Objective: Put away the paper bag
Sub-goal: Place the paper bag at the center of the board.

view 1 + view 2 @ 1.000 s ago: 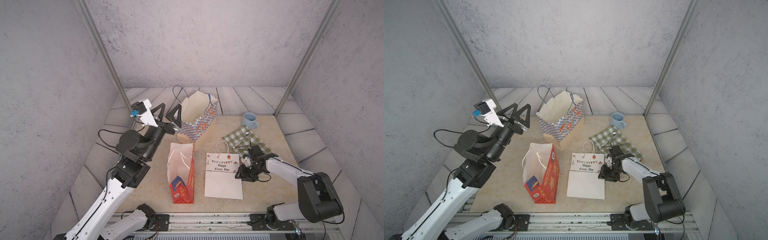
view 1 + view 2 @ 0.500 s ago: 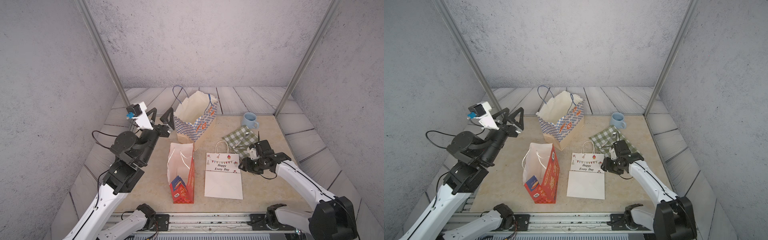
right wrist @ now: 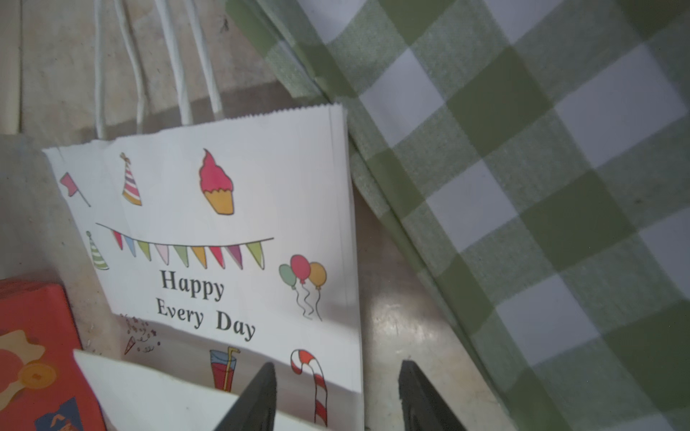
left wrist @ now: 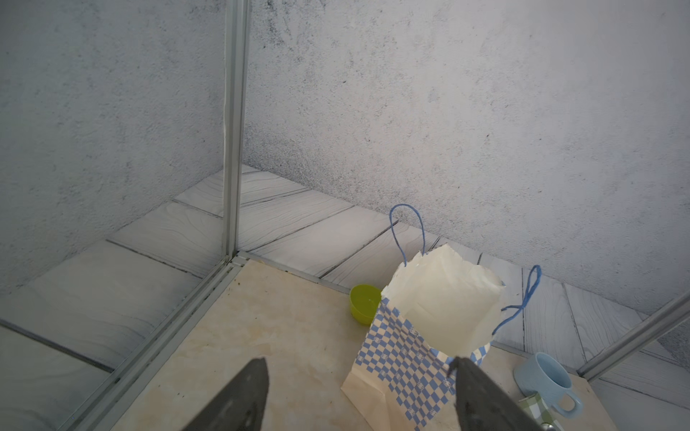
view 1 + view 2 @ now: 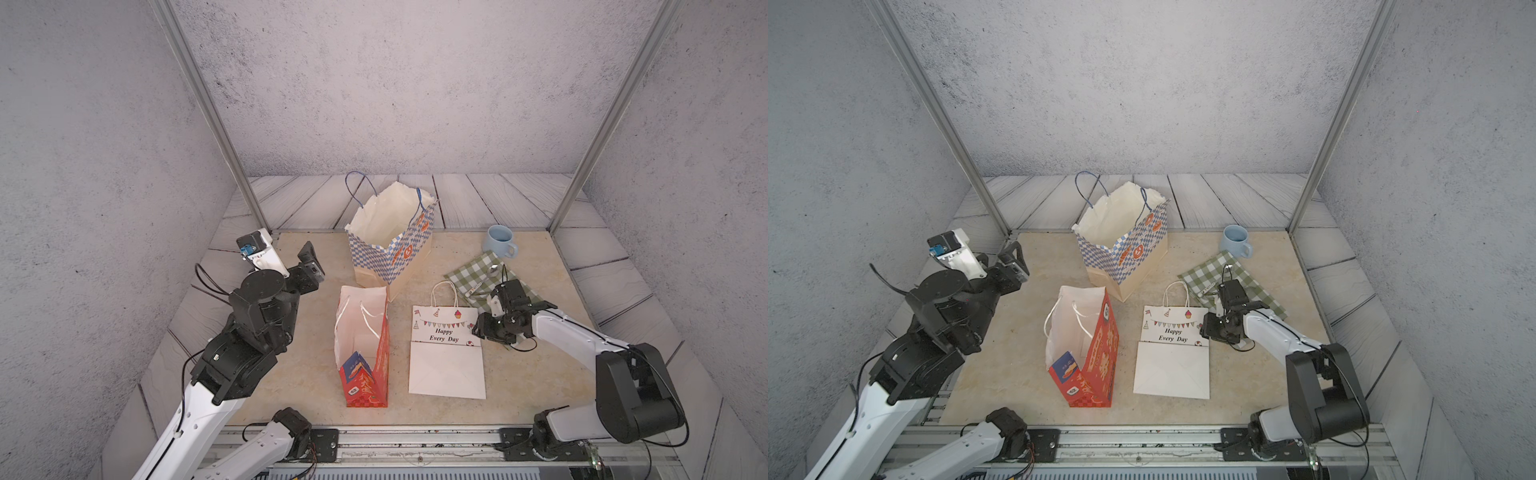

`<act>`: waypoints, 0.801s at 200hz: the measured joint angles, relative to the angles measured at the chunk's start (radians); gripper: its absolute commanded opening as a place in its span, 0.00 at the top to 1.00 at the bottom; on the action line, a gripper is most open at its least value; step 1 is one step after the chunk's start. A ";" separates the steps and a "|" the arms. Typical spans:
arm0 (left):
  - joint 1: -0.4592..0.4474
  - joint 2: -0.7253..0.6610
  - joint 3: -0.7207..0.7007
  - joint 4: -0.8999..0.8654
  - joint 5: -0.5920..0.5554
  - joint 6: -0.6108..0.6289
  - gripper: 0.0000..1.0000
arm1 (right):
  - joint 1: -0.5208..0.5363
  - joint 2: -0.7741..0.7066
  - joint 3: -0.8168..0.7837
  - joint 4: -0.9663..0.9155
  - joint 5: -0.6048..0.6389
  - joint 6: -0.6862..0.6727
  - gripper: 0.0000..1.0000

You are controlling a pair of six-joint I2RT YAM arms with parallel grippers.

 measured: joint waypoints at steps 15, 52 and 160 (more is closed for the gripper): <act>0.009 -0.008 -0.003 -0.036 -0.017 -0.029 0.21 | 0.000 0.031 0.000 0.021 -0.008 0.001 0.45; 0.021 -0.021 -0.020 -0.071 -0.024 -0.075 0.21 | 0.000 0.077 0.000 0.069 -0.035 0.001 0.45; 0.079 0.023 -0.009 -0.187 0.011 -0.146 0.21 | 0.001 0.129 0.019 0.124 -0.127 0.009 0.45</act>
